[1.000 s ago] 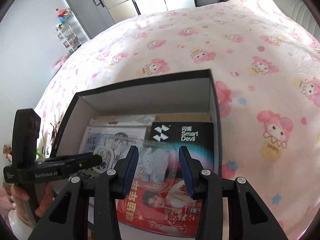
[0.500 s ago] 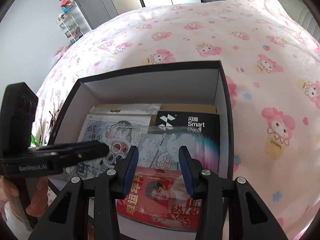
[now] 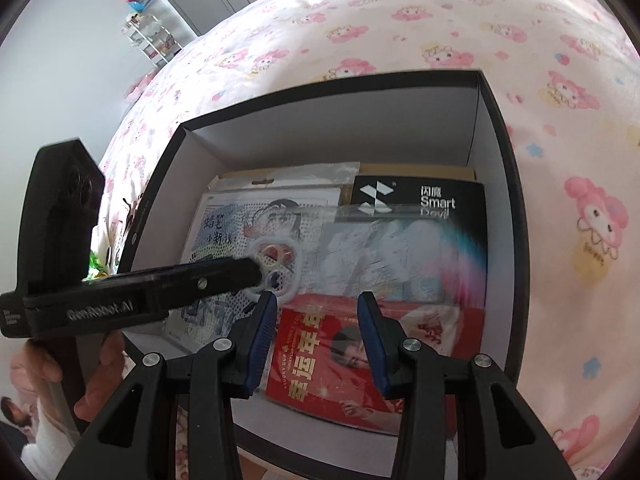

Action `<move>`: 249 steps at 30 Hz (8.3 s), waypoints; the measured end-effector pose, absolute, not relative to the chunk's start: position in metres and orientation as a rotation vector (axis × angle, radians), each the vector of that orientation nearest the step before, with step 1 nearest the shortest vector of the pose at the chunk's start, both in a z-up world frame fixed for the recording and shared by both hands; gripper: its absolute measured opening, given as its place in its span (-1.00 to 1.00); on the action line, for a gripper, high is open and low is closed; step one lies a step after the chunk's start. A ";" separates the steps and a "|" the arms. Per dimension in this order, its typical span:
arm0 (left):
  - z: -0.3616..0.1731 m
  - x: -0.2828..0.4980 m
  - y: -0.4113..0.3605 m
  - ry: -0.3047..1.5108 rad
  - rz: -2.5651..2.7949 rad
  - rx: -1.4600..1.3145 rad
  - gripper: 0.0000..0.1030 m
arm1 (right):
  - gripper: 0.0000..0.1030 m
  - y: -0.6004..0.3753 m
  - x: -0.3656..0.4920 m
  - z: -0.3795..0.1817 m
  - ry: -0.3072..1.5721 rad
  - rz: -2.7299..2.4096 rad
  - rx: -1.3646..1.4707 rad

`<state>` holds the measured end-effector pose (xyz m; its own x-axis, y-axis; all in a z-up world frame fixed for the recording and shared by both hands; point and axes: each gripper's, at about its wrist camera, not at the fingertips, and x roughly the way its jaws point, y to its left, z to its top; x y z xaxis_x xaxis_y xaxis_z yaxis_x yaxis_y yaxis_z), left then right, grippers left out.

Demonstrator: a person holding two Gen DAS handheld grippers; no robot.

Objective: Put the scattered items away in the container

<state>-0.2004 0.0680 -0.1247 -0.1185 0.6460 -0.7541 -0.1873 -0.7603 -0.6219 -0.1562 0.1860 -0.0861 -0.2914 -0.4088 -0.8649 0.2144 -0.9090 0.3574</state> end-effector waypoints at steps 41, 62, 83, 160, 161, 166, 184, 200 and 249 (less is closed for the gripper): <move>-0.125 -0.202 0.073 -0.463 1.959 -1.613 -0.17 | -0.27 0.194 -0.157 -0.094 -0.289 -2.230 1.622; -0.118 -0.210 0.092 -0.361 2.068 -1.605 -0.52 | -0.29 0.190 -0.163 -0.095 -0.245 -2.307 1.588; 0.002 -0.060 0.043 -0.256 2.286 -1.242 -0.40 | -0.28 0.167 -0.035 0.019 -0.166 -2.590 1.244; -0.185 -0.168 -0.247 -0.700 1.992 -1.870 -0.29 | -0.47 -0.161 -0.135 -0.154 0.007 -1.769 1.713; -0.181 -0.167 -0.246 -0.680 2.024 -1.863 -0.40 | -0.47 -0.162 -0.134 -0.150 0.025 -1.781 1.698; -0.156 -0.149 -0.248 -0.682 2.082 -1.772 -0.57 | -0.48 -0.150 -0.133 -0.130 -0.002 -1.804 1.648; -0.059 -0.086 -0.152 -0.544 2.169 -1.433 -0.67 | -0.47 -0.048 -0.066 -0.034 -0.135 -1.987 1.427; -0.085 -0.036 -0.032 -0.375 1.941 -1.506 -0.67 | -0.44 0.073 -0.015 -0.066 -0.241 -2.070 1.555; -0.151 -0.065 -0.014 -0.277 1.984 -1.793 -0.61 | -0.69 0.099 -0.040 -0.156 -0.477 -1.885 1.741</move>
